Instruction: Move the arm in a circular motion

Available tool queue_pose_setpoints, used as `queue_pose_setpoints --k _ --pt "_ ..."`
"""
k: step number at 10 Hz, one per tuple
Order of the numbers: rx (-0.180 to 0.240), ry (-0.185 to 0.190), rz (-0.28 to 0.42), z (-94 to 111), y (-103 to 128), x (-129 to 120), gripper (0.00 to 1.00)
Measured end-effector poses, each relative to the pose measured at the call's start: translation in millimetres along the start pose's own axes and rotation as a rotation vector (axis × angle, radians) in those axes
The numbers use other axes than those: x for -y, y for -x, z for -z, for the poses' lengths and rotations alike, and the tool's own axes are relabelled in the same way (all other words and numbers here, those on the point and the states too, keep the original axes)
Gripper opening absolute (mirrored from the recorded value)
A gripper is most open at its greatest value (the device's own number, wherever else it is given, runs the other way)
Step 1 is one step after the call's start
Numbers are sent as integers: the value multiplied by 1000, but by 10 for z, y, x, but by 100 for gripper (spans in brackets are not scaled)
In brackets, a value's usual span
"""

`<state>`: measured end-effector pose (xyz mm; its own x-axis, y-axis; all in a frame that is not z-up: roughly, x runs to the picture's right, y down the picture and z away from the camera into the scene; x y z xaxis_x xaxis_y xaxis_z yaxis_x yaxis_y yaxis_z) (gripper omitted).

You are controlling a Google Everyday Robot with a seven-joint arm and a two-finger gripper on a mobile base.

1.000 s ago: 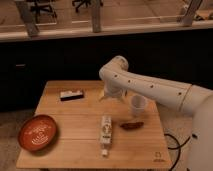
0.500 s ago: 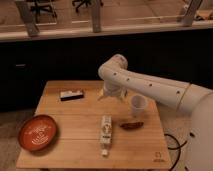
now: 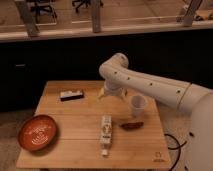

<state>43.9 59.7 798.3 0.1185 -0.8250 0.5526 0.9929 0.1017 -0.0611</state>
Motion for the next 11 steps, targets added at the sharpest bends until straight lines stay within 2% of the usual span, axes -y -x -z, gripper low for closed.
queue_pose_setpoints --k 4,7,11 --pt "-5 -2 -1 28 -61 -56 80" --pt "-6 -9 7 60 -79 -2 80" --pt "-4 -7 8 90 -33 -113 80"
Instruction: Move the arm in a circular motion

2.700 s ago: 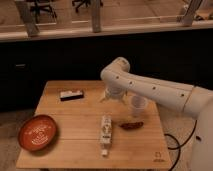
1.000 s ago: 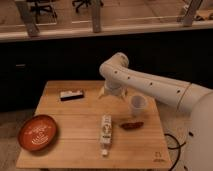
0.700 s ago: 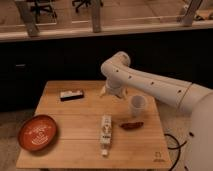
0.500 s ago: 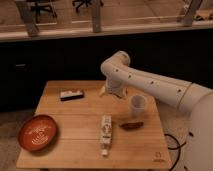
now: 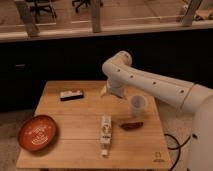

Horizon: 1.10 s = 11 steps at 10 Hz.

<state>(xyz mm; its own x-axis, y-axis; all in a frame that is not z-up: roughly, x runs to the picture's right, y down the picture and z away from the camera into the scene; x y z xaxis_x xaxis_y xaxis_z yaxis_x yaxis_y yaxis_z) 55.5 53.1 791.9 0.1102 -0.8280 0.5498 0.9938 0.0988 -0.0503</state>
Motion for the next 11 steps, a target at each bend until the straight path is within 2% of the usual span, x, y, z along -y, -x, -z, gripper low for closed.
queue_pose_setpoints --k 3,6,10,11 --pt "-1 -1 8 20 13 -3 80" --pt "3 -2 3 56 107 -170 80" --pt "4 -6 14 70 143 -214 80" --pt "3 -8 13 86 175 -295 80"
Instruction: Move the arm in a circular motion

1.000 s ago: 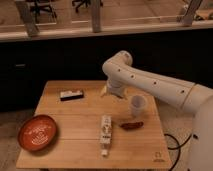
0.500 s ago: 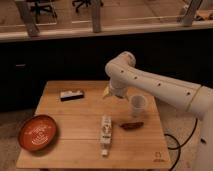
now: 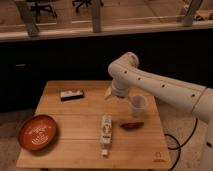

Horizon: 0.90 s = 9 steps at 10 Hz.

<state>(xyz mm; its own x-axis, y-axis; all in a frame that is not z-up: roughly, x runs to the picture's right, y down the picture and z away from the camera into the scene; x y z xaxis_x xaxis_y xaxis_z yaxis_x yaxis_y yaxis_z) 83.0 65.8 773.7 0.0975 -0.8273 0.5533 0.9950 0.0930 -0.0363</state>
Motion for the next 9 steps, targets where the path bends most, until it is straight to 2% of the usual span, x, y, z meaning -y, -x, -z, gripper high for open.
queue_pose_setpoints --k 2,4,9 --pt "-4 0 -3 10 16 -105 80" --pt "1 -8 6 23 57 -80 80" --pt "-6 0 20 69 192 -176 80"
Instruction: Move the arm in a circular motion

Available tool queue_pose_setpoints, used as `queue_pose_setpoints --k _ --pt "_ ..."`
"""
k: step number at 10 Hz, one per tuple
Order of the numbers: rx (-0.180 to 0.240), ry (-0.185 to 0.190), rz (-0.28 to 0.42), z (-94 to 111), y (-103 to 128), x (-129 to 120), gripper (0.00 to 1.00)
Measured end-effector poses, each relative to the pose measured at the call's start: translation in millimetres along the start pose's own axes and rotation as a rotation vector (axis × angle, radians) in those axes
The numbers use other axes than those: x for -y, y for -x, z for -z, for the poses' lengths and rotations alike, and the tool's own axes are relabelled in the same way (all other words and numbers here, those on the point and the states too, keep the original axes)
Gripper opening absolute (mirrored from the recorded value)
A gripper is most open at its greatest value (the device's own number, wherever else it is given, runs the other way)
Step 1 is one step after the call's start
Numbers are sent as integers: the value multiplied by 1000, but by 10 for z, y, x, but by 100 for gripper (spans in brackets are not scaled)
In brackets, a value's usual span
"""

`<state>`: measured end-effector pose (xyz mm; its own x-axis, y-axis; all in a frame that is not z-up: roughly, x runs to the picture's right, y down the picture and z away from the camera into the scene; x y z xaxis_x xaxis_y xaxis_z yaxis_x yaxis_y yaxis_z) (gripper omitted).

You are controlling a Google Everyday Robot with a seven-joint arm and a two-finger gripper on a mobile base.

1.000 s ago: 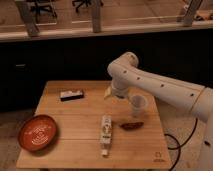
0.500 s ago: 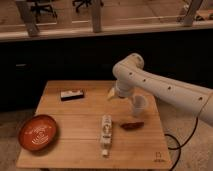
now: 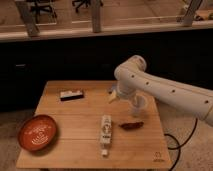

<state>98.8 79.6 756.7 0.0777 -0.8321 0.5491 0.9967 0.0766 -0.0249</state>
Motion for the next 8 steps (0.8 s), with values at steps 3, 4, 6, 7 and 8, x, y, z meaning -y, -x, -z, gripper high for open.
queue_pose_setpoints --k 3,4,6,7,8 --pt "-1 0 12 8 102 30 80" --pt "-3 4 12 17 135 -28 80" --pt "-7 9 22 7 151 -38 80" --pt "-6 1 26 5 177 11 80" --pt "-2 6 22 2 237 -67 80"
